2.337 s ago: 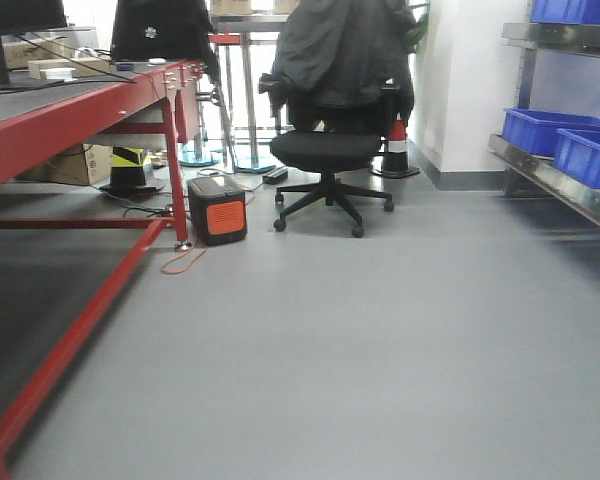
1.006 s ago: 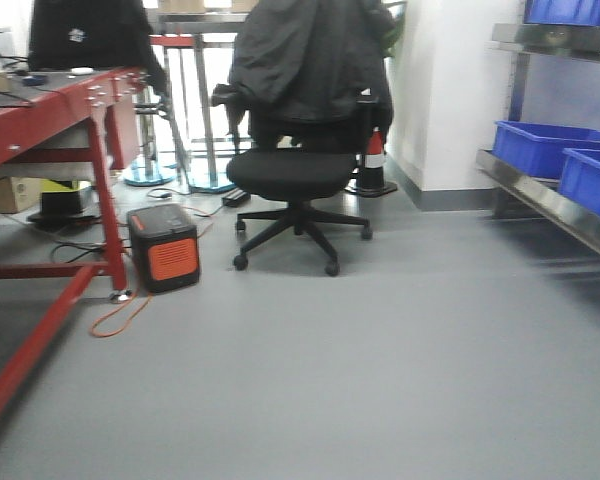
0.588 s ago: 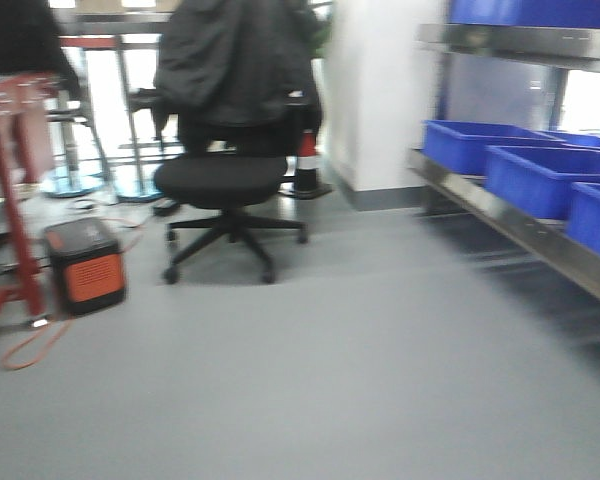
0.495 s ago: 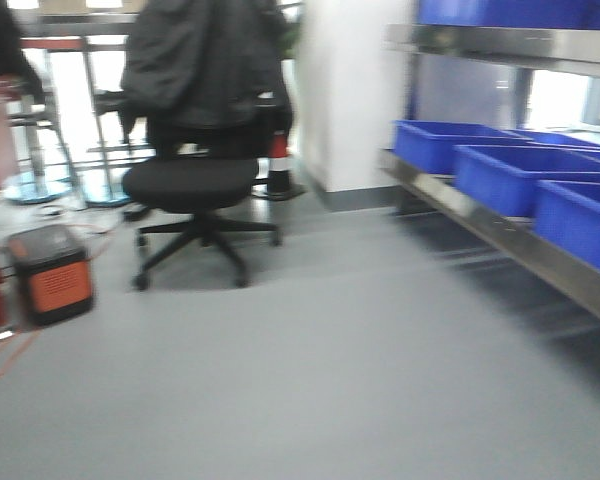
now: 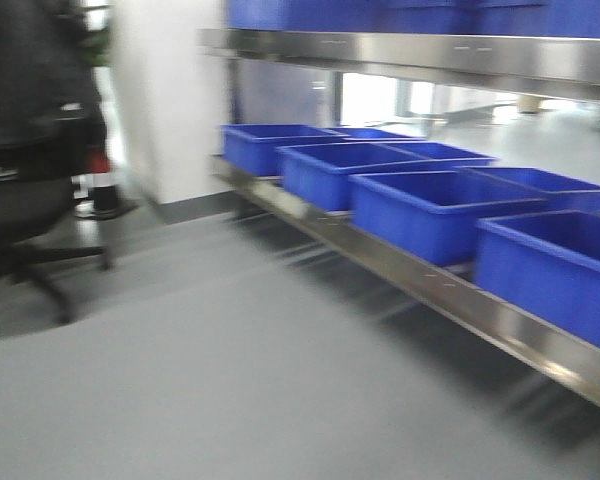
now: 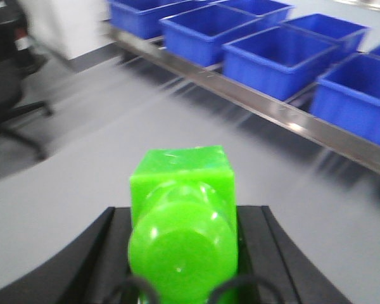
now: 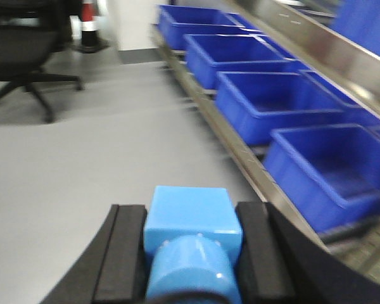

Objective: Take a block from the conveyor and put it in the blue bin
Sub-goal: 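Drive the base up to the steel shelf of blue bins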

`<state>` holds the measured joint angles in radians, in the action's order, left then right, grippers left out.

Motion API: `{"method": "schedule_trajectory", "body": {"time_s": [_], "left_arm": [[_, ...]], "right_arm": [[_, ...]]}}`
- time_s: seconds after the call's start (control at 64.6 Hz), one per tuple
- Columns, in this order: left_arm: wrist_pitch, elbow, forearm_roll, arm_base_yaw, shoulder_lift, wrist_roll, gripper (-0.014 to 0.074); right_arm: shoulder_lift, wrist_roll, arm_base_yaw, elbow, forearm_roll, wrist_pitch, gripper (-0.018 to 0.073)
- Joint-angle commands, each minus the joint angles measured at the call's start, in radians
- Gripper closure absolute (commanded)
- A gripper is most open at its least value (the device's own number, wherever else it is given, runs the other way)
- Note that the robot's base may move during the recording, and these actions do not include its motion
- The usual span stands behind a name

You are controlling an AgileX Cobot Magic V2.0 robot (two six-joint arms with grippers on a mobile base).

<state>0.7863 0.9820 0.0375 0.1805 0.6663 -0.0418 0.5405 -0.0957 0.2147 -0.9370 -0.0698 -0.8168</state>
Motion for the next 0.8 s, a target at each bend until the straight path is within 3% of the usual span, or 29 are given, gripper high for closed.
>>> {"method": "schedule_trajectory", "body": {"time_s": [0.0,0.789], "left_arm": [[-0.019,0.010,-0.002,0.004,-0.005,0.007,0.0707],[-0.019,0.010,-0.002,0.004,-0.005,0.007,0.0707]], "right_arm": [[-0.004,-0.005,0.002,-0.011,0.004,0.017,0.0712],[-0.004,-0.005,0.002,-0.011,0.004,0.017,0.0712]]}}
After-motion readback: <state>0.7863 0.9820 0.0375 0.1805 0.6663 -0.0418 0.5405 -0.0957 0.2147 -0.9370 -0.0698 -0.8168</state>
